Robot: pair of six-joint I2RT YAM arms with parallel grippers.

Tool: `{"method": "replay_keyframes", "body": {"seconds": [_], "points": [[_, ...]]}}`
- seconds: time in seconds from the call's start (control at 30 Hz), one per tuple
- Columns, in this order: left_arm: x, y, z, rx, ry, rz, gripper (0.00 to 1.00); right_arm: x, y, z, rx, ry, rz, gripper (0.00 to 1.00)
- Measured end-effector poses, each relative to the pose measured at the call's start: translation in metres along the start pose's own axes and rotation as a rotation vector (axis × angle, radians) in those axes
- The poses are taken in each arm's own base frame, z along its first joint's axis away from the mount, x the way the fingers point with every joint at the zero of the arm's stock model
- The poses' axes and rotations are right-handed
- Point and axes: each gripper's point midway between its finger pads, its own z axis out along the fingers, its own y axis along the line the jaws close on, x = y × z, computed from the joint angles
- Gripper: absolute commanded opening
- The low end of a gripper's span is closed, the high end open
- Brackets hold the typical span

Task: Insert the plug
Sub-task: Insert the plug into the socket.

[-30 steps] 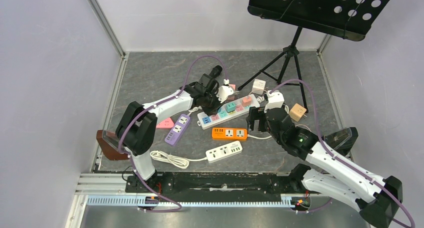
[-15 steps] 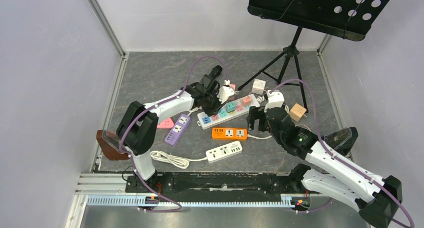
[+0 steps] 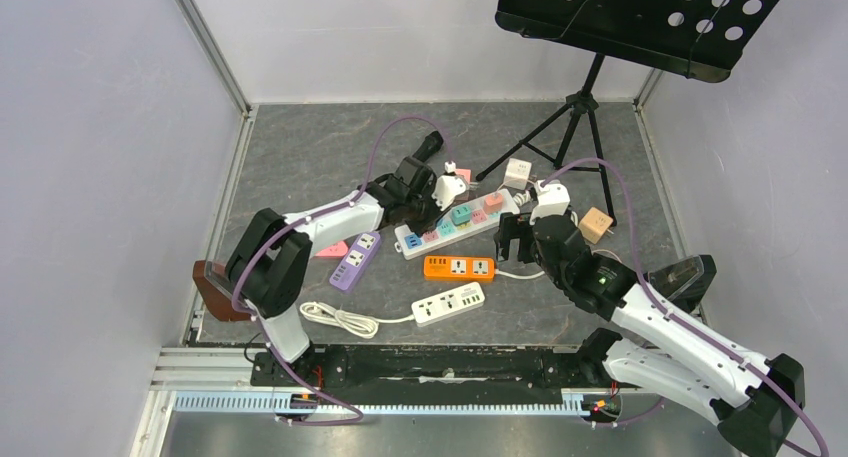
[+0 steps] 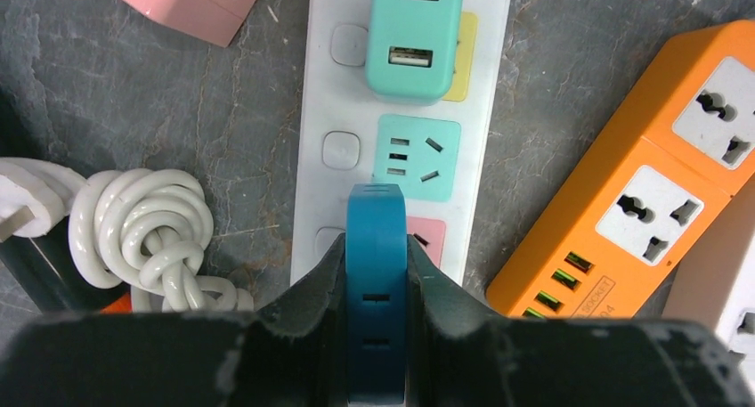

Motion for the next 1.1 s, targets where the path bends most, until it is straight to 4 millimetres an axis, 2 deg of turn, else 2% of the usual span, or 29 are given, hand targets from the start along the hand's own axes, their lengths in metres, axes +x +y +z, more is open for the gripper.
{"method": "replay_keyframes", "body": {"seconds": [0.33, 0.63, 0.83, 0.97, 1.1], "points": [[0.0, -0.006, 0.0, -0.037, -0.057, -0.19, 0.02, 0.009, 0.002, 0.003, -0.017, 0.022, -0.005, 0.94], [-0.006, -0.016, 0.005, -0.082, -0.075, -0.237, 0.02, 0.027, 0.004, 0.015, -0.018, 0.07, -0.01, 0.94], [-0.009, -0.027, 0.007, -0.101, -0.119, -0.206, 0.02, 0.045, 0.001, 0.021, -0.01, 0.114, -0.009, 0.94], [-0.005, -0.04, 0.014, -0.102, -0.104, -0.156, 0.02, 0.044, 0.0, 0.022, -0.009, 0.11, 0.0, 0.94], [-0.008, -0.043, 0.018, -0.114, -0.105, -0.139, 0.02, 0.041, 0.0, 0.022, -0.008, 0.101, 0.007, 0.94]]}}
